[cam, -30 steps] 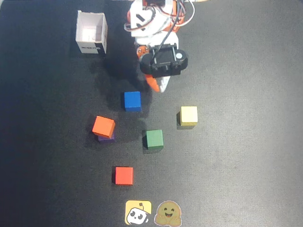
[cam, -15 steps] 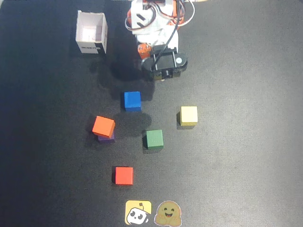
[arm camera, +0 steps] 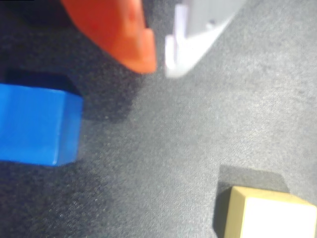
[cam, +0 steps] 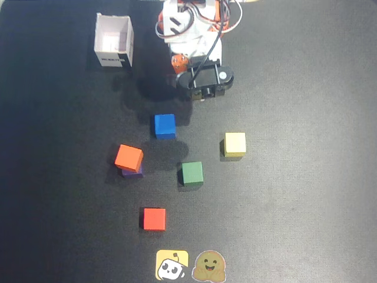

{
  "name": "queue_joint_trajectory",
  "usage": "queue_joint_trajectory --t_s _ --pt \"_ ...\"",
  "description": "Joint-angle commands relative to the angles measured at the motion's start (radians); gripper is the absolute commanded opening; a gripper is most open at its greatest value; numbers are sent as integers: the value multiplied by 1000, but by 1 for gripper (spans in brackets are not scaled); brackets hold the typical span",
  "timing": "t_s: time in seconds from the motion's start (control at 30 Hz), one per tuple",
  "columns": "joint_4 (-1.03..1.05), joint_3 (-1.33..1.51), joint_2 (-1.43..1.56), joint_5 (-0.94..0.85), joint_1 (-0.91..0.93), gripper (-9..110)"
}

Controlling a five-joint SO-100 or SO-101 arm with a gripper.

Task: Put the orange cube on top of the purple cube.

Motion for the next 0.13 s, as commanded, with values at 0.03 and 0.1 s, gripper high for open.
queue_joint_trajectory --t_s 0.03,0.1 --pt "3 -5 11 -3 0 0" --pt "3 -5 11 -3 0 0"
